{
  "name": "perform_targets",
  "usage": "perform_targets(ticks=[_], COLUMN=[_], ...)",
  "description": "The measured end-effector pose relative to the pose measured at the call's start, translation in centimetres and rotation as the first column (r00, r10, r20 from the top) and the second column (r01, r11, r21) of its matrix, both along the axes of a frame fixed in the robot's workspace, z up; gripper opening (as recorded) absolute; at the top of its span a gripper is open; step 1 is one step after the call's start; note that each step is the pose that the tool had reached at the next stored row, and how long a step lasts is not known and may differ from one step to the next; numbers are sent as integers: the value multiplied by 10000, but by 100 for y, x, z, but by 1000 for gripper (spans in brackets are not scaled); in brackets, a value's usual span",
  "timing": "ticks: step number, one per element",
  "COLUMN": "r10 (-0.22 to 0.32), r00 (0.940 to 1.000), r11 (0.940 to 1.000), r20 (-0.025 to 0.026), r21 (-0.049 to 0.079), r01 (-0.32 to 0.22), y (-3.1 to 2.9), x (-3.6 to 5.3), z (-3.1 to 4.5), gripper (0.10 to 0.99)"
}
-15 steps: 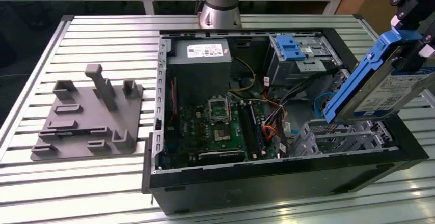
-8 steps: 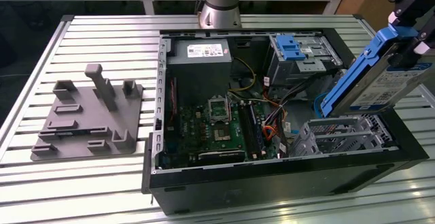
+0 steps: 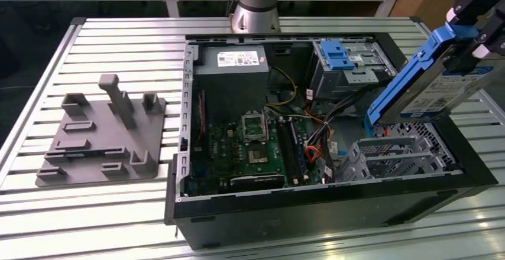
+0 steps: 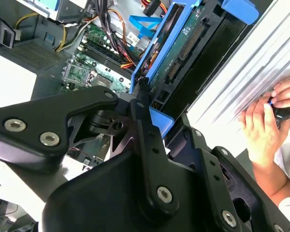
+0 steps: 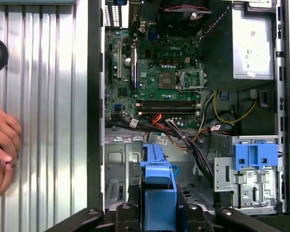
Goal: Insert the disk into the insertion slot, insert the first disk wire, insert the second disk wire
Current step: 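Insert the disk into the insertion slot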
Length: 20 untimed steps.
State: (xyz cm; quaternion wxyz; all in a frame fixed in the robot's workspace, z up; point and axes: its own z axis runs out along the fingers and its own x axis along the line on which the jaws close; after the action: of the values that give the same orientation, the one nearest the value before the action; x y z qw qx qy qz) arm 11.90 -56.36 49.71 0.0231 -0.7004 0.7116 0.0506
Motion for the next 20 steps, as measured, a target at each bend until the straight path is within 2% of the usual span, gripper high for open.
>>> perform_targets(ticks=[20], r10=[-125], r00=[9999], r11=[9999], r20=[0], r21=[-6], r01=[125], y=[0], x=[7], z=[-44], gripper=[365])
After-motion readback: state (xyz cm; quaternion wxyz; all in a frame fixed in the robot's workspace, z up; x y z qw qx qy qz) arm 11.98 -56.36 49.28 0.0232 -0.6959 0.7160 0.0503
